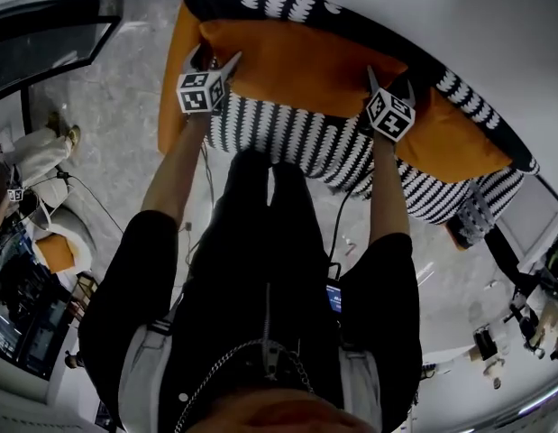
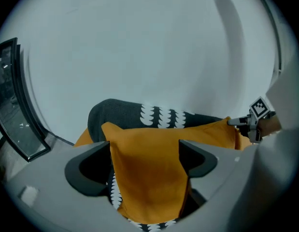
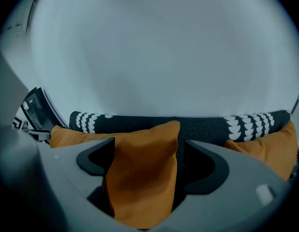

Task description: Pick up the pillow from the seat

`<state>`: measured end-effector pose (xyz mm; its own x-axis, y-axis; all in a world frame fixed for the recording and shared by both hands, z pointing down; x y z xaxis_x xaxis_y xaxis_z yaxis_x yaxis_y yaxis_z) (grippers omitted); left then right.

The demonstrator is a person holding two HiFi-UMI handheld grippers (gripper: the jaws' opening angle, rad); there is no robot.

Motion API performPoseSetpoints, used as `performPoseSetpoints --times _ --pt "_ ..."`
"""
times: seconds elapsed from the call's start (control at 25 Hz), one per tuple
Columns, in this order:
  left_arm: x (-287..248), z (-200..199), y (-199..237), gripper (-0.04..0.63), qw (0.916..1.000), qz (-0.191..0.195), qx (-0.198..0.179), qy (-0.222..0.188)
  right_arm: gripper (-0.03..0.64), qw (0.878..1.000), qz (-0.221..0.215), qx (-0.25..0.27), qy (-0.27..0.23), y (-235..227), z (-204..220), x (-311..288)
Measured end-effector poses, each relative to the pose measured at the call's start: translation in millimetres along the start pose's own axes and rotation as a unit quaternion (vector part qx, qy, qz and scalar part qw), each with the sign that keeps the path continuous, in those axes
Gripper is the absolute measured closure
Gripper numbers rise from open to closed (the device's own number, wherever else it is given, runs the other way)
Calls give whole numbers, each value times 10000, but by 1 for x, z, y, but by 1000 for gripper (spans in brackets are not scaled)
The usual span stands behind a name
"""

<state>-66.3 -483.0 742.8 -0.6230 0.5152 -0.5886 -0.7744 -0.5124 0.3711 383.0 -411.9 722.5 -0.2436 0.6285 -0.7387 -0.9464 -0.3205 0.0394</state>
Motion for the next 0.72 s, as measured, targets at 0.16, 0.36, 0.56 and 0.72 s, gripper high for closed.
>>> performPoseSetpoints --times 0.16,0.36,0.56,0.72 --pt "-15 7 -6 152 9992 55 342 190 155 9996 -132 -166 202 -17 2 -13" --pt "-27 24 2 152 9929 368 1090 310 143 9979 -408 -175 475 -23 8 -25" --pt "-29 21 4 186 9918 508 1091 440 210 9951 -696 -83 701 -16 7 -27" --pt "-29 24 -4 249 9927 482 899 639 250 9943 -728 -9 775 -12 14 -24"
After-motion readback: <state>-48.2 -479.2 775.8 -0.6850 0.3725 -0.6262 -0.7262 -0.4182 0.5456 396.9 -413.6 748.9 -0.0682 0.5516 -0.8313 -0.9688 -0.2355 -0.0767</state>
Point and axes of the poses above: the fingertips, and each gripper's own axes: x backward along the fingers, y to its left, z out of its underside, the point moved 10 cm from there along x, backward along the fingers, and after that the axes turned 14 degrees about z, right-handed, at the moved point
